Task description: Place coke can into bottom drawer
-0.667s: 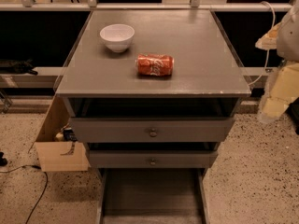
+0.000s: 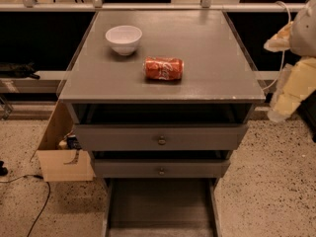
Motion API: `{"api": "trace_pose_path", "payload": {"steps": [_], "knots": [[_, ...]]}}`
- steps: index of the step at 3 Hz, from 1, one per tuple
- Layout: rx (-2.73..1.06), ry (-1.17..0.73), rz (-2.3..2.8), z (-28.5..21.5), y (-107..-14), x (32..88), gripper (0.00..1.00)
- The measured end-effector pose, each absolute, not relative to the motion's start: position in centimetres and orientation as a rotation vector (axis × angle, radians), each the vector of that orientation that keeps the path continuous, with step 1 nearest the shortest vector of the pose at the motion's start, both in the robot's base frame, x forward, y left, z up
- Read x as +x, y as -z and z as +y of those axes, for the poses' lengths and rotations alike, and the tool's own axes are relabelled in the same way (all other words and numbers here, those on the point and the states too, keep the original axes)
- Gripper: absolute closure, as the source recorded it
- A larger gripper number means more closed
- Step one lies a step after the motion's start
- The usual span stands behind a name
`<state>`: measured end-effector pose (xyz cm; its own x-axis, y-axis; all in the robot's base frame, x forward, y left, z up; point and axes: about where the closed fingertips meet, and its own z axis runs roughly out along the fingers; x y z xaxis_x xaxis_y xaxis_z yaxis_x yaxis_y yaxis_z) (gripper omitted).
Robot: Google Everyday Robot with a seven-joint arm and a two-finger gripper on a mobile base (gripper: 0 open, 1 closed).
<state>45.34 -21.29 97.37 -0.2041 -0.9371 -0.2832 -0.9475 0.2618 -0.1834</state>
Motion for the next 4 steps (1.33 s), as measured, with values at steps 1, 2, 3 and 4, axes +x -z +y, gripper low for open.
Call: {"api": "trace_pose_path", "payload": {"steps": [1, 2, 3, 4], "knots": [[-1.724, -0.242, 2.124, -18.8, -97.0, 50.5, 0.00], [-1.728, -0.392, 2.026, -15.5, -96.9, 55.6, 0.00], [-1.719, -0.466, 1.964, -13.6, -97.0, 58.6, 0.00], [-1.691, -0.499, 1.912, -12.1, -97.3, 61.2, 0.00]]}}
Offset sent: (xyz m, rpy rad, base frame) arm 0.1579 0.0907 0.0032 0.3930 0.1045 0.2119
